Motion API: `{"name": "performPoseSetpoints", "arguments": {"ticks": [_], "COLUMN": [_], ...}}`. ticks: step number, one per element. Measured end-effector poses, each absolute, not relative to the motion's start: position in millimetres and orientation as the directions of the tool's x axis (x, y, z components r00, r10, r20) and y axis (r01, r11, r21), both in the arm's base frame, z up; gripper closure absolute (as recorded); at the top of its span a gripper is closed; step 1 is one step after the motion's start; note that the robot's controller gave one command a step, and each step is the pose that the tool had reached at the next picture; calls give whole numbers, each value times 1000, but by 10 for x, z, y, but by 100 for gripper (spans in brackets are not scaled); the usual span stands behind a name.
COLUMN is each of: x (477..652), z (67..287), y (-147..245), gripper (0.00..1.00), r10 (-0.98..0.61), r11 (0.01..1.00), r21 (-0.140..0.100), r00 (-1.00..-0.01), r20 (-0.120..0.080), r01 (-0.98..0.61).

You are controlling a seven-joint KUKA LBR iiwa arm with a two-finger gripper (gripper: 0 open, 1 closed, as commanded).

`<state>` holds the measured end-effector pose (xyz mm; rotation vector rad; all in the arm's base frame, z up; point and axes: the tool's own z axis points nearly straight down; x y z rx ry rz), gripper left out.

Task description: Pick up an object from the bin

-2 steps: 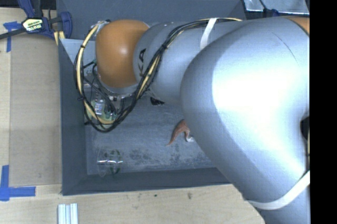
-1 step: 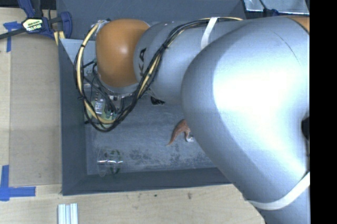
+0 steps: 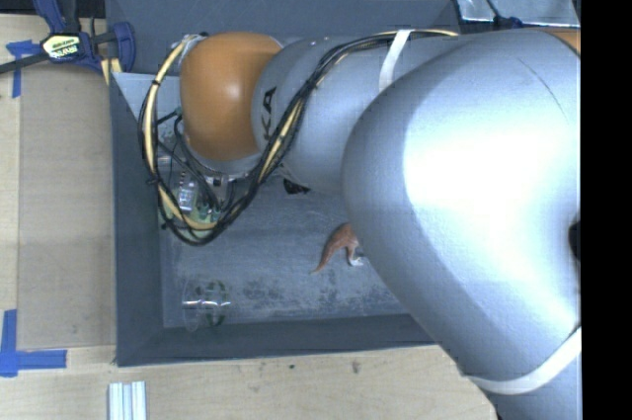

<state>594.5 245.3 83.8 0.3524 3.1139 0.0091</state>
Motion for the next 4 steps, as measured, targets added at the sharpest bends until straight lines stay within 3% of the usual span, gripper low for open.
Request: {"name": "performPoseSetpoints", "arguments": {"ticks": [4], "x": [5938], "z": [1137], "y": [2439], "gripper": [100], "r10": [224], "r11": [975], "r21": [1], "r00": [-975], "r20": [-2], "r01": [224]}}
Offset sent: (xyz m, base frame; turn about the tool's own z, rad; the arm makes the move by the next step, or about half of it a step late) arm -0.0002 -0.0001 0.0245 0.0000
